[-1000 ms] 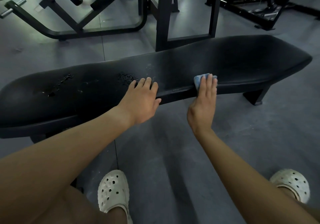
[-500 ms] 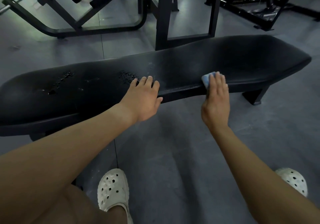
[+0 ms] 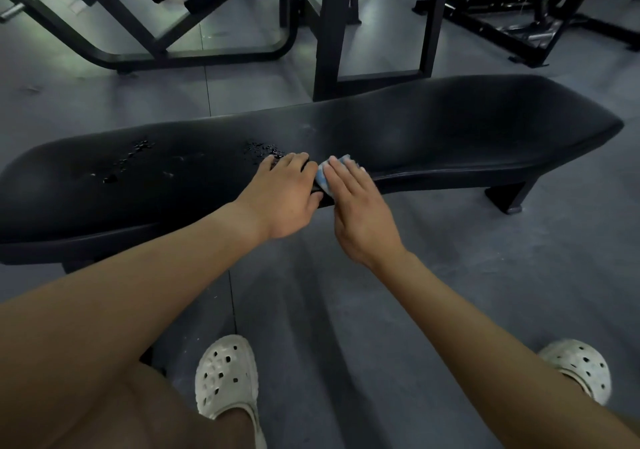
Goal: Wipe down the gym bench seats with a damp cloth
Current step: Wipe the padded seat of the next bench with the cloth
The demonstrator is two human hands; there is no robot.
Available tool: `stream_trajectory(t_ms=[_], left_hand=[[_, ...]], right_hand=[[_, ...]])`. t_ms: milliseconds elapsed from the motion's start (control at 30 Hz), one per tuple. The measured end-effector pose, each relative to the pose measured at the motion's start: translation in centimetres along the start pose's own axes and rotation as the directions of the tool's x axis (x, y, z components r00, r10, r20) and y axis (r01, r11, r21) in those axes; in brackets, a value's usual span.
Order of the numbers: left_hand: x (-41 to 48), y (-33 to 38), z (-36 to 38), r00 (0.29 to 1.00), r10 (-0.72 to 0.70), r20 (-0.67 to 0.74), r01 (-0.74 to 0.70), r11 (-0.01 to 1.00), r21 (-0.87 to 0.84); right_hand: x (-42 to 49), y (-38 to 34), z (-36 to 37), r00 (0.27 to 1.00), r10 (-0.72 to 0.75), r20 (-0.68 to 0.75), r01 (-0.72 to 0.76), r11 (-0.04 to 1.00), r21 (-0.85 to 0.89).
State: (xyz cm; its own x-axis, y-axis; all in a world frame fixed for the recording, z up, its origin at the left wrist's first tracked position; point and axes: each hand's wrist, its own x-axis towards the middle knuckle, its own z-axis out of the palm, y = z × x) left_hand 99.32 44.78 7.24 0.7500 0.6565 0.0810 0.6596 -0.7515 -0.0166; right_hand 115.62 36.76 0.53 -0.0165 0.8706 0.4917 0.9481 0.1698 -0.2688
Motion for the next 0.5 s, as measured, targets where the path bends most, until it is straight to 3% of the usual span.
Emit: stream_trajectory(t_ms=[100, 233, 300, 400, 500], left_hand=[[-0.4, -0.5, -0.3, 1.0, -0.011, 0.001, 0.011, 1.0, -0.01], [-1.5, -1.7, -0.3, 1.0, -0.024, -0.01, 0.024, 1.0, -0.006], [-2.1, -2.5, -0.3, 0.999, -0.038, -0.017, 0.038, 0.999, -0.001], [-2.7, -3.7, -0.2, 0.997, -0.073, -0.034, 0.073, 0.997, 0.002], [-3.1, -4.7, -0.3, 0.992, -0.116, -0.049, 0.116, 0.993, -0.003]], right_hand=[[1.0, 2.0, -1.5, 0.999, 0.048, 0.022, -0.047, 0.997, -0.067], [2.0, 3.2, -3.0, 0.927, 0.371, -0.062, -0.371, 0.929, -0.001], [2.7, 2.5, -2.8, 0.892, 0.446, -0.064, -0.446, 0.895, 0.019], [3.4, 0.0, -1.6, 0.909, 0.416, -0.014, -0.416, 0.908, -0.058], [3.8, -3.3, -0.3, 0.969, 0.227, 0.1, -0.221, 0.973, -0.067]])
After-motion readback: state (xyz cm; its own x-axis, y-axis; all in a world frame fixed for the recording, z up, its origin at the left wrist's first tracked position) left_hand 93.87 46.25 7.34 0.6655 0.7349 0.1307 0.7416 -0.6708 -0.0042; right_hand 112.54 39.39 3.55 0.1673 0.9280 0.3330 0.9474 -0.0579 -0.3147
